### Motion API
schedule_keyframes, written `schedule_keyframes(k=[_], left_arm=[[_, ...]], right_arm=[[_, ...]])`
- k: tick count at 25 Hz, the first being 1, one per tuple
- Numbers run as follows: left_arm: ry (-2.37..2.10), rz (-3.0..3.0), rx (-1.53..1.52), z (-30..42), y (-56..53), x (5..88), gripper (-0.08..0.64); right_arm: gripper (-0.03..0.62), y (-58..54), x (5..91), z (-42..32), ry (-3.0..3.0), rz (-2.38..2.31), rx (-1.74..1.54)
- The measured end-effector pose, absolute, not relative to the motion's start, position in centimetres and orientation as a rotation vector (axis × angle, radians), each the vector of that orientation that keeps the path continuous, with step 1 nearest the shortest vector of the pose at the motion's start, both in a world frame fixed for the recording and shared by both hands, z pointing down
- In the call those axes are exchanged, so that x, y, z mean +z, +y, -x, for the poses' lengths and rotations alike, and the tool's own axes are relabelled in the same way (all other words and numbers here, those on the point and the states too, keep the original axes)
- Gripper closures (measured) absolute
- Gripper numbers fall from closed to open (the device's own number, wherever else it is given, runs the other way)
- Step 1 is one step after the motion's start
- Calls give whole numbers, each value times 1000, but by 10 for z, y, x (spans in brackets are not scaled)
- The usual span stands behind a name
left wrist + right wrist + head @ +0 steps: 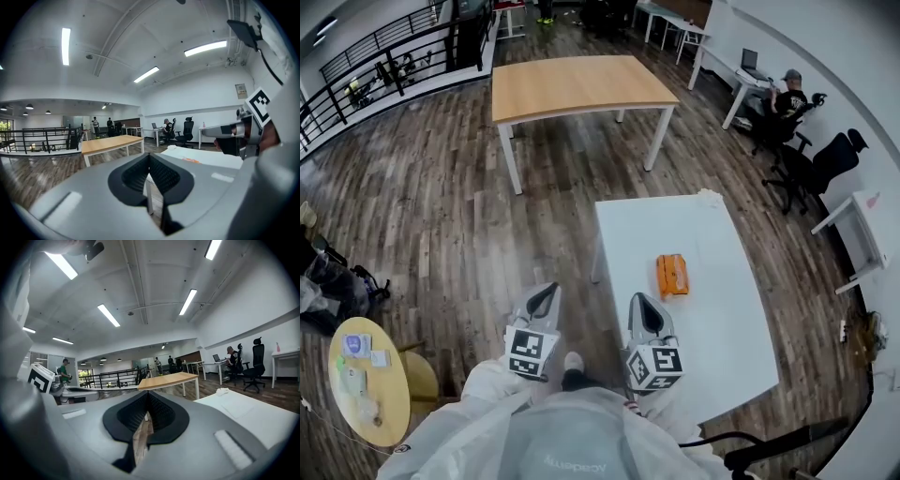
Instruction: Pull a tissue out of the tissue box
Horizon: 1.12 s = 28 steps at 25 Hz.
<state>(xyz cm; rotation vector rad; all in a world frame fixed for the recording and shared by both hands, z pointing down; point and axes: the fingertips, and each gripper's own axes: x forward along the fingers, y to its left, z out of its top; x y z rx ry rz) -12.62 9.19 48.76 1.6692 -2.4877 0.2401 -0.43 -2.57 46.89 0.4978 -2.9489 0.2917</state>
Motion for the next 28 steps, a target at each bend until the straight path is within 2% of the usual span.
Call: schedule_keyframes(k=[15,28], left_arm=[[-2426,-1704,299,179,28,493,560],[-2338,-1827,332,189,-26,493,560]], right_arm=[[591,-81,485,57,-2923,-530,365],[591,-120,487,56,-2899,-671,399]])
